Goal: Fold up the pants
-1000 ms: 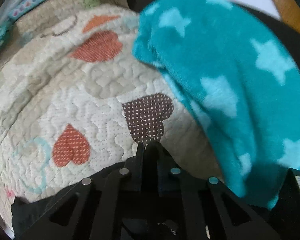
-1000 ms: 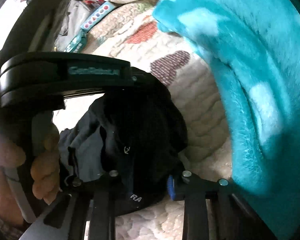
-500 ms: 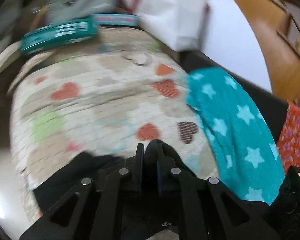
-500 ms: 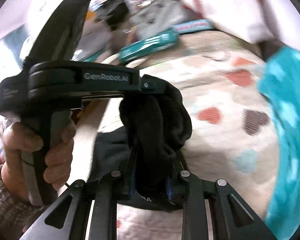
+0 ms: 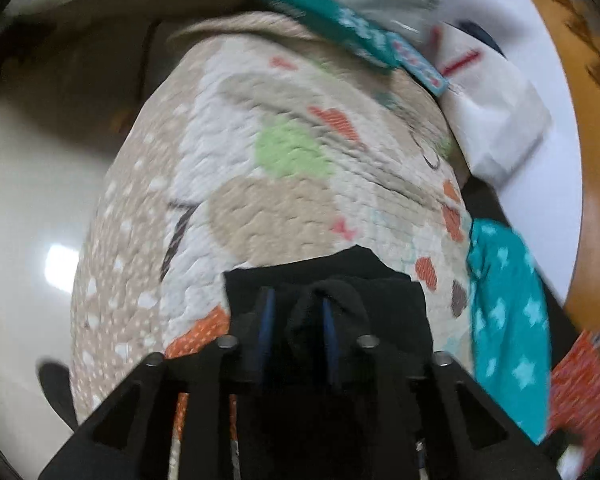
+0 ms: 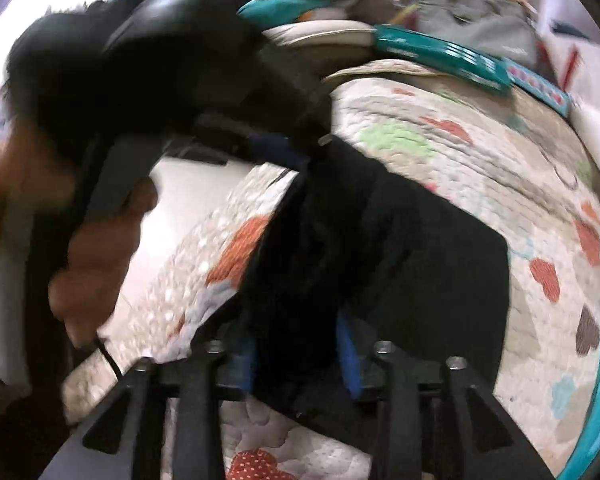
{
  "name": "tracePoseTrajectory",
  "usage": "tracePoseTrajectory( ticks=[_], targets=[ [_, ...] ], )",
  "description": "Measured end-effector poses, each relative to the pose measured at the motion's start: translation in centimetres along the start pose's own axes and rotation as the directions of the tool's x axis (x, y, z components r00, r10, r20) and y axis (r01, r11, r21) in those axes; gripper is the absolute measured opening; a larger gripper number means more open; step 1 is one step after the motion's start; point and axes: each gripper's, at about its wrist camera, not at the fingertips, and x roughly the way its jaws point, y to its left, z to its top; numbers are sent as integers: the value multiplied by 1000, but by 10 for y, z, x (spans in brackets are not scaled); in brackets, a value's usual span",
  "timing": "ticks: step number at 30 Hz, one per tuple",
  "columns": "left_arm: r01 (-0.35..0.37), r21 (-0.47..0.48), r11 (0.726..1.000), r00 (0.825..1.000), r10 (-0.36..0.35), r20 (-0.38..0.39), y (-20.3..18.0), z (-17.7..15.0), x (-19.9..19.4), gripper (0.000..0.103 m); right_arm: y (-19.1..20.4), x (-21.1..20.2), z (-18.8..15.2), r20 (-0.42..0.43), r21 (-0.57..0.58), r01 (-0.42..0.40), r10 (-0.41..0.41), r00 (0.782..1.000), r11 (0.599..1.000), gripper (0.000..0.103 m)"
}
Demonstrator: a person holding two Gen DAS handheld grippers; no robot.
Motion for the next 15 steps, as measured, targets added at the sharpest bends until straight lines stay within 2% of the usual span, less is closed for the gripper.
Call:
tracePoseTrajectory(
  ticks=[1,3,5,7,10,13,15],
  targets=[
    [24,-39,999,1000,-24,-4,7,1,-2,28,7,-2,-2,-1,-24,-14,14,1000,1000,68],
    [23,-58,998,1000,-23,3,9,0,-7,30,20,-12,-6,-1,-84,-28,28,1000,996,77],
    [-7,-51,999,1000,8,18,8,-5,-14,31,25,-20,-10,5,-124,-30,31,1000,992,79],
    [-68,-21,997,996,69,54,3,-13,-23,36,19,-31,-17,2,-134,-29,30,1000,991,79],
    [-141,15,990,985,139,104,-2,-17,-34,37,-3,-42,-27,-4,-89,-12,12,1000,996,79],
    [-203,-31,979,965,205,161,6,-15,-46,37,-33,-52,-33,-8,3,0,0,1000,1000,79],
    [-185,-42,982,958,190,216,5,-14,-60,38,-56,-57,-33,2,74,9,-9,1000,997,79]
  ],
)
